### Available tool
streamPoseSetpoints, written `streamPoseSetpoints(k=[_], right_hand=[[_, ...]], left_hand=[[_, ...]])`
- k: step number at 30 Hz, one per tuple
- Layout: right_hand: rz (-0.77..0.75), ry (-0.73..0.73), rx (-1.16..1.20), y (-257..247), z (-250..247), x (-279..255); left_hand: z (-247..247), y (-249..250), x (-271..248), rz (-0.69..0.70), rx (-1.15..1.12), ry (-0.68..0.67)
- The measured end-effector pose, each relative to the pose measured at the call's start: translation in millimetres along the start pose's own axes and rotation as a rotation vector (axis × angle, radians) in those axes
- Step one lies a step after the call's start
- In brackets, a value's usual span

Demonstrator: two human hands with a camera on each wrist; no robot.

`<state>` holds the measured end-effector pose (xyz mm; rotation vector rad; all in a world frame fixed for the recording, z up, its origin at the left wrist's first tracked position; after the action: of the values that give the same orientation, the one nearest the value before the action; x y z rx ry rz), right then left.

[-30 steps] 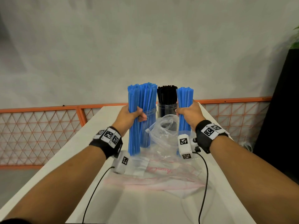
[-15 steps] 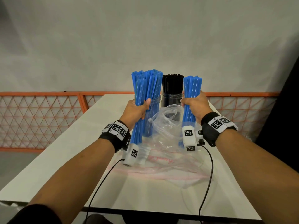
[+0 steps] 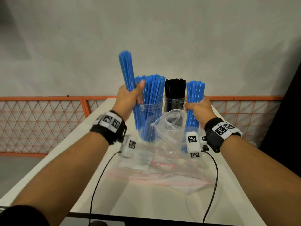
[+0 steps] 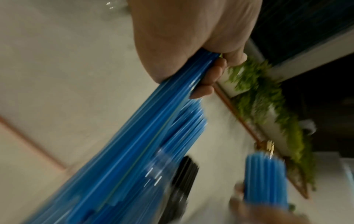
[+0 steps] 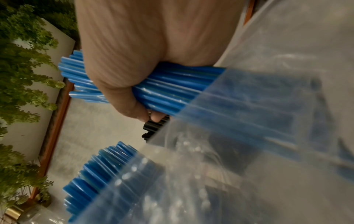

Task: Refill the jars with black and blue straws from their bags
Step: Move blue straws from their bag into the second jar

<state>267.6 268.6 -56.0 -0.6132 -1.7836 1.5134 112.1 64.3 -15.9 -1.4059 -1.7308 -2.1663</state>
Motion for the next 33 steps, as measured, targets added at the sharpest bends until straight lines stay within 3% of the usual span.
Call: streamPoseSetpoints(k=[4,8,28,33], right_hand=[[0.0,-0.012,0.017,1,1,2],[0.014,-0.014,0.028,3,1,3],[0.035,-0.015,0.032,3,0,4],[0.033,-0.025,0.036,2,0,2]], left_hand=[[-3,61,48,0.178,-0.151,0.113],[10,74,61,0.224,-0.179,0.122],[26,8,51,0.055,-0.108,0.093],[38,-9,43,-0.014,0.003,0.042]])
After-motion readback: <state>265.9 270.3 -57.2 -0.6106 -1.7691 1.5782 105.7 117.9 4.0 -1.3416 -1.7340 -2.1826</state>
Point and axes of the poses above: each hand's wrist, its own x-axis towards the middle knuckle, its own z-axis out of the palm, y = z × x, the point moved 4 cm from there along x, towards the middle knuckle, and after that the axes turned 9 degrees about z, right-handed, at the moved point
